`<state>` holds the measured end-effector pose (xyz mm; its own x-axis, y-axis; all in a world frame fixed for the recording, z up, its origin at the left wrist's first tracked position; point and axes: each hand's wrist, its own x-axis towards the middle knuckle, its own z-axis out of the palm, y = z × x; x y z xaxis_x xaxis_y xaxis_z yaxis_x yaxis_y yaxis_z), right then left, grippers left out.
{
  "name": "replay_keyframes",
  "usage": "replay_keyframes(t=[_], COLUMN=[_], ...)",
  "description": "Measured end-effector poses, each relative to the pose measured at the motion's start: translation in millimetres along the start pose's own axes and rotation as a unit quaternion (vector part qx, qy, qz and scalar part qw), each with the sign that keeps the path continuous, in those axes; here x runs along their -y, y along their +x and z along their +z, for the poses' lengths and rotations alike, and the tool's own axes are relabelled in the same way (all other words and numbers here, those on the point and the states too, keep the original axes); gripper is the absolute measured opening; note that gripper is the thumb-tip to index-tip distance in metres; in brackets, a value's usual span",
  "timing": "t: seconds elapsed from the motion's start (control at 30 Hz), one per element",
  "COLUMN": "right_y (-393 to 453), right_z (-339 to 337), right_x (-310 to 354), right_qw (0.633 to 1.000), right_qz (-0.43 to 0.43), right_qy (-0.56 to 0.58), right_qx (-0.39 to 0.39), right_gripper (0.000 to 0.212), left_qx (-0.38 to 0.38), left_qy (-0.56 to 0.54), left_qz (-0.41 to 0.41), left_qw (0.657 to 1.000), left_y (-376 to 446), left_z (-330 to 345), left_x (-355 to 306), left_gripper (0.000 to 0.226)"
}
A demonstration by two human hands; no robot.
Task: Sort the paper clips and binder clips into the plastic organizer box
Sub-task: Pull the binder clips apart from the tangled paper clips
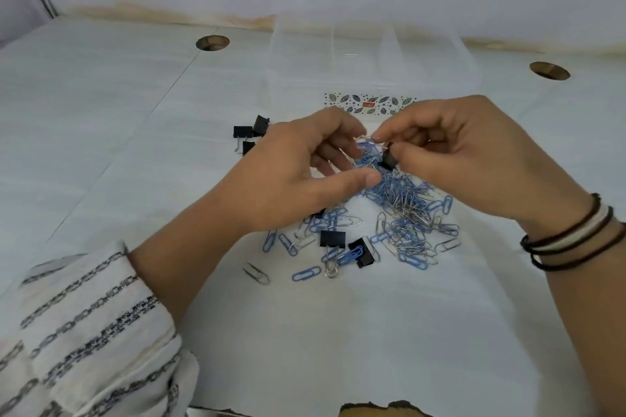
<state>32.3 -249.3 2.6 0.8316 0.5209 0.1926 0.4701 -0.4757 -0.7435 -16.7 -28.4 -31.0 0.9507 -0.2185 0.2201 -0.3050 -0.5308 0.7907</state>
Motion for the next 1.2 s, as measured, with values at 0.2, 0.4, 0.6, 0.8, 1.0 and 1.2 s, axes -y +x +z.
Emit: replay_keyframes(t=[0.2, 0.4, 0.6, 0.8, 1.0, 1.2], right_y=[-2, 0, 5, 2, -12, -14], right_z=[12, 10, -12, -25, -2, 22], right_x=[7, 3, -14, -21, 13, 10], right_qw=[0.999, 0.998, 0.975, 0.959, 0.97, 0.94], right_qz=[-0.044, -0.015, 0.049, 0.085, 0.009, -0.05], right_qy=[-0.005, -0.034, -0.165, -0.242, -0.148, -0.192], right_qx=[-0.016, -0.05, -0.14, -0.121, 0.193, 0.279], right_gripper=[0.015, 0.016, 0.013, 0.019, 0.029, 0.035], left_qx=[-0.069, -0.139, -0.054, 0.034, 0.139, 0.141], left_qy=[-0.065, -0.092, 0.012, 0.148, 0.23, 0.201], left_qz=[0.0, 0.002, -0.04, -0.055, -0.103, -0.086], left_qw=[0.995, 0.986, 0.998, 0.987, 0.958, 0.966], left_y=[3, 7, 5, 1, -6, -4], left_z=[3, -2, -1, -26, -32, -26], left_x=[0, 0, 5, 4, 4, 3], left_gripper=[0.014, 0.009, 0.024, 0.025, 0.044, 0.027])
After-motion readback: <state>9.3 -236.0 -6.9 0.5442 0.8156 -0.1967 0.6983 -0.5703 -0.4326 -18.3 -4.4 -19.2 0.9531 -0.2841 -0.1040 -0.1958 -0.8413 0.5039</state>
